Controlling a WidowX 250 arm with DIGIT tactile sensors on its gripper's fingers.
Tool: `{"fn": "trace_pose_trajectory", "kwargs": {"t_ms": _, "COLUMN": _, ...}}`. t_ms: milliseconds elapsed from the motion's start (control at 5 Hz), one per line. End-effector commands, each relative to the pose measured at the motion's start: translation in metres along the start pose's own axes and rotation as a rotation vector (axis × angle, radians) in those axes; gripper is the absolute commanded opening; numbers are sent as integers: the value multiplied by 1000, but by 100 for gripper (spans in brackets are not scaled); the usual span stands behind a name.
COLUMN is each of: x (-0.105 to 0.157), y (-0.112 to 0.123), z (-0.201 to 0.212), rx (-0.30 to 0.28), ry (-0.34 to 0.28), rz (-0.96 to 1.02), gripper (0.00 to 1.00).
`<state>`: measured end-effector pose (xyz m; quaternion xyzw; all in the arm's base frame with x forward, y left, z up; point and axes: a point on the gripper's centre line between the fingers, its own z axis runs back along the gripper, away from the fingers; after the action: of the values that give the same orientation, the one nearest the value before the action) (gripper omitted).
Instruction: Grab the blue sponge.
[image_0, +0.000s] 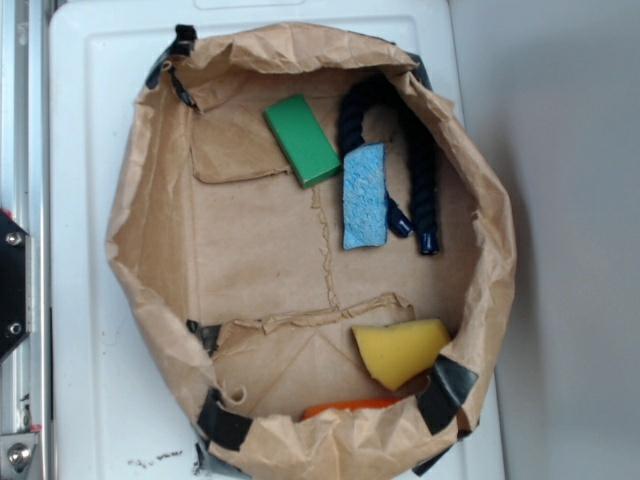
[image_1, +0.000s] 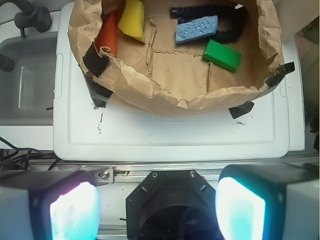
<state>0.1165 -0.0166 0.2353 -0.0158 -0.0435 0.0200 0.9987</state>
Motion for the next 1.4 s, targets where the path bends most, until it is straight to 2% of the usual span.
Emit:
{"fn": "trace_pose_trajectory", "kwargs": {"t_ms": 0, "x": 0, "y": 0, "z": 0, "rx": 0, "ry": 0, "rz": 0, "gripper": 100}}
{"fn": "trace_pose_trajectory", "kwargs": {"t_ms": 400, "x": 71, "y": -2, "z": -22, "rx": -43, "ry": -14, "rz": 153, "gripper": 100}}
{"fn": "trace_pose_trajectory", "kwargs": {"t_ms": 600, "x": 97, "y": 5, "z": -33, "rx": -39, "ry": -62, "rz": 288, "gripper": 100}}
{"fn": "trace_pose_trajectory", "kwargs": {"t_ms": 800, "x": 117, "y": 27, "z": -43, "rx": -96, "ry": -83, "rz": 544, "gripper": 100}}
{"fn": "trace_pose_trajectory", "kwargs": {"t_ms": 1200, "x": 117, "y": 27, "z": -43, "rx": -96, "ry": -83, "rz": 544, "gripper": 100}}
